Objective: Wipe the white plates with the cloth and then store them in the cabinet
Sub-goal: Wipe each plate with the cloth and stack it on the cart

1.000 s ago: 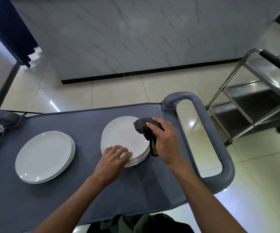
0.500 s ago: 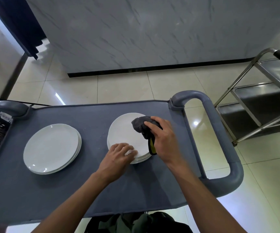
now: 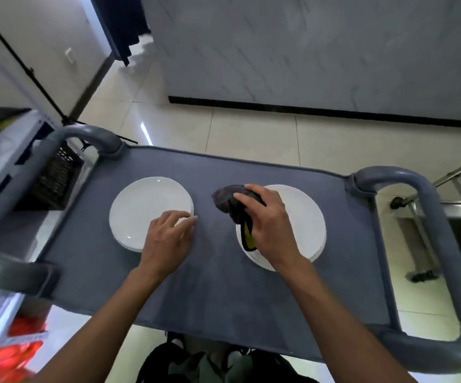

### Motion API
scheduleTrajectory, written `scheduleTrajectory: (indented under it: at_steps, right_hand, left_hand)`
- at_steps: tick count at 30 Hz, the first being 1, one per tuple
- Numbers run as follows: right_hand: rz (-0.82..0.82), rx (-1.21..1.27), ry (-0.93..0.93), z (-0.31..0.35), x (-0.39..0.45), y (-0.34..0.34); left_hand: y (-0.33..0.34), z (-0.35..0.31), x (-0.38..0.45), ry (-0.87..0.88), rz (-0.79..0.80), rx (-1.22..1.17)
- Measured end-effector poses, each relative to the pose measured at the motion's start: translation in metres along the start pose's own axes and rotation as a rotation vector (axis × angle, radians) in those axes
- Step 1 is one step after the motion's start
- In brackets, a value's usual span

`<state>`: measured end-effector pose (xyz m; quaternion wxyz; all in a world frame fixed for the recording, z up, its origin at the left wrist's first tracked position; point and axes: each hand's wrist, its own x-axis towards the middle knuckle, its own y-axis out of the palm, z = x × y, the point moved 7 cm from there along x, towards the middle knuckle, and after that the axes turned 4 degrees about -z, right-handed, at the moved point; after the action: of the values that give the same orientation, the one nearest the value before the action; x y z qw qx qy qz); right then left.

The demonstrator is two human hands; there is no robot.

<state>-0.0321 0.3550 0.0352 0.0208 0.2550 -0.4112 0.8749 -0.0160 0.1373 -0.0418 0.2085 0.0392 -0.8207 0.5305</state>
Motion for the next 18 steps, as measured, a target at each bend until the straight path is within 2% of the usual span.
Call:
scheduleTrajectory:
  at_steps: [5,9,13,18]
  right_hand:
    - [0.075,0.028,-0.046,0.043,0.016,0.057]
    - [0.083,0.071,-0.068,0.074,0.029,0.100]
    - [0.155,0.078,-0.049,0.097,0.042,0.145]
    - [0.207,0.050,-0.046,0.118,0.058,0.187]
  left_hand:
    - [-0.034,0.102,-0.010,-0.423,-0.053,-0.032]
    - [-0.047,0.169,-0.021,-0.683,-0.001,-0.067]
    - [-0.042,0.204,-0.023,-0.806,0.046,-0.182]
    - [-0.031,0.216,-0.022,-0.836,0.076,-0.271]
